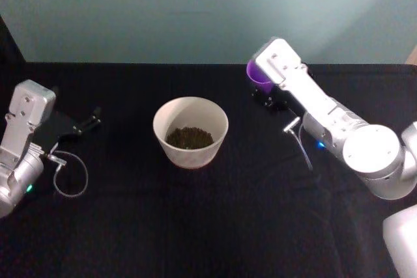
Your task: Pick up the cup and pour the mung beans from the cup into the bowl.
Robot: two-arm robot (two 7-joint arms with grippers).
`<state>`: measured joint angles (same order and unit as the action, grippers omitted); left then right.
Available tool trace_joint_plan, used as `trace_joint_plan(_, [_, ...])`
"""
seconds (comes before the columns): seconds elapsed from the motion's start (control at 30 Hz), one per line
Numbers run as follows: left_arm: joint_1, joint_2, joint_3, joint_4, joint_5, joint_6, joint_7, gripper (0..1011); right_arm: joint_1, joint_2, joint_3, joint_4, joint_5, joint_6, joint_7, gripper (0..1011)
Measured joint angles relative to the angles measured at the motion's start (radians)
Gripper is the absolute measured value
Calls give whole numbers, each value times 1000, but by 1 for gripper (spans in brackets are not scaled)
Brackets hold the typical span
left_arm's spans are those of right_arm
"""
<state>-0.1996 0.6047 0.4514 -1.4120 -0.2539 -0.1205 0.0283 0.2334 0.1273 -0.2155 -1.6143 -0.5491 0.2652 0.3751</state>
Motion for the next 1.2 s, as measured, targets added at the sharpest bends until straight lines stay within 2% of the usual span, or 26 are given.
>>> trace_joint_plan(0.1, [0,0,0,0,0,0,0,1000,-4,-9,28,17,58,-24,6,724])
trace_joint_plan(0.2, [0,0,0,0,0,0,0,1000,-6,-23,64,50,140,-49,20,726])
trace_joint_plan(0.23, [0,0,0,0,0,0,0,1000,-6,-23,64,50,140,-49,20,726])
trace_joint_plan(0.37, [0,0,0,0,0,0,0,1000,-1,-32,89,90,203,-59,29,726])
trace_joint_plan(0.63, [0,0,0,0,0,0,0,1000,38,-47,115,178,295,-43,66,726])
trace_joint_plan(0.73, [0,0,0,0,0,0,0,1000,62,-61,139,250,369,-81,93,724])
trace_joint_plan(0.77, [0,0,0,0,0,0,0,1000,62,-61,139,250,369,-81,93,726])
trace_joint_plan(0.8, [0,0,0,0,0,0,0,1000,70,-67,150,279,400,-108,100,726])
trace_joint_plan(0.9, [0,0,0,0,0,0,0,1000,86,-77,166,329,443,-152,107,726])
trace_joint_plan(1.0, [0,0,0,0,0,0,0,1000,99,-80,170,367,468,-186,109,726])
trace_joint_plan(1.2, [0,0,0,0,0,0,0,1000,120,-79,158,411,481,-218,108,724])
